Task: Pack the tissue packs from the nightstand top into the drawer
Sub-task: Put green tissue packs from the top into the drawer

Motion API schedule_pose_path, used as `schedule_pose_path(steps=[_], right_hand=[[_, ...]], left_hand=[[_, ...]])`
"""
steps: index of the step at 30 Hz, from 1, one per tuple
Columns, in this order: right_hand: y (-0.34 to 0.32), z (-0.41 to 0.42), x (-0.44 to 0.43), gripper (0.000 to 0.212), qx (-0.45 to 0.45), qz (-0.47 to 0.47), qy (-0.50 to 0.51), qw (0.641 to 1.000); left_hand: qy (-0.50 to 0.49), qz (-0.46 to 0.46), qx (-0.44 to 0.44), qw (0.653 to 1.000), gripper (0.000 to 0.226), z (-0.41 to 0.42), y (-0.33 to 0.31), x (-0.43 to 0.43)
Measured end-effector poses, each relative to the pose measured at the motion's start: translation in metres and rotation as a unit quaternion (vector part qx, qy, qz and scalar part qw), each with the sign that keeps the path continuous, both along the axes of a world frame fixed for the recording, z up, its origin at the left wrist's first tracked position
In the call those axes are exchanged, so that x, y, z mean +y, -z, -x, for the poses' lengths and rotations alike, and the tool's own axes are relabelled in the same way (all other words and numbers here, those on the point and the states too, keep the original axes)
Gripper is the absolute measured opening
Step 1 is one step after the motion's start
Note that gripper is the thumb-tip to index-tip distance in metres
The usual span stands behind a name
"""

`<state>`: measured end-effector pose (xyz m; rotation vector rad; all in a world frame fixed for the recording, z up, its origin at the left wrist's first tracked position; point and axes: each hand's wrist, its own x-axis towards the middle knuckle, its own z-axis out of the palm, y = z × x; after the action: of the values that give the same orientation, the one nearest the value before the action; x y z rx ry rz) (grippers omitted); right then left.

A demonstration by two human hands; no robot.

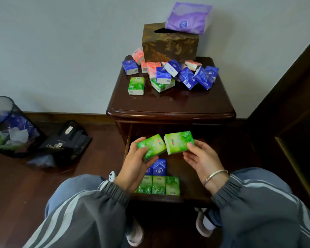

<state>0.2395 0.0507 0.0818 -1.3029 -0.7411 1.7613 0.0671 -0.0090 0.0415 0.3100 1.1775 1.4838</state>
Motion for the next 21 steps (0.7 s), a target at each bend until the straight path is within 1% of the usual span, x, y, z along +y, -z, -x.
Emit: schedule_pose_path(steps=[3, 6, 8, 12, 13, 15, 18, 21], right_hand=[[-0.009, -0.015, -0.005, 0.013, -0.007, -0.031, -0.003, 0.999], [-0.016, -0.026, -0.009, 0.015, 0.008, -0.059, -0.031, 0.998], [-0.02, -0.031, -0.012, 0.016, 0.032, -0.063, -0.03, 0.997], [-0.025, -0.035, -0.014, 0.022, 0.119, -0.031, 0.04, 0.992], [-0.026, -0.035, -0.015, 0.02, 0.14, -0.014, 0.054, 0.989], [-0.028, -0.032, -0.018, 0.012, 0.161, 0.031, 0.068, 0.984], [-0.023, -0.024, -0.028, 0.008, 0.13, 0.059, 0.057, 0.988], [-0.011, -0.016, -0.04, 0.004, 0.065, 0.057, -0.011, 0.996]], left_hand=[[0.023, 0.011, 0.014, 1.0, 0.039, -0.008, -0.007, -0.007], [0.032, 0.021, 0.034, 0.999, 0.039, -0.018, -0.013, -0.011], [0.026, 0.022, 0.044, 0.998, 0.036, -0.023, -0.017, -0.012], [-0.008, 0.039, 0.046, 0.998, 0.018, -0.033, -0.02, -0.014], [-0.019, 0.04, 0.042, 0.998, 0.016, -0.037, -0.02, -0.015], [-0.05, 0.041, 0.025, 0.998, 0.024, -0.046, -0.02, -0.016], [-0.084, 0.048, -0.019, 0.995, 0.039, -0.06, -0.021, -0.017], [-0.1, 0.051, -0.054, 0.992, 0.043, -0.07, -0.023, -0.017]])
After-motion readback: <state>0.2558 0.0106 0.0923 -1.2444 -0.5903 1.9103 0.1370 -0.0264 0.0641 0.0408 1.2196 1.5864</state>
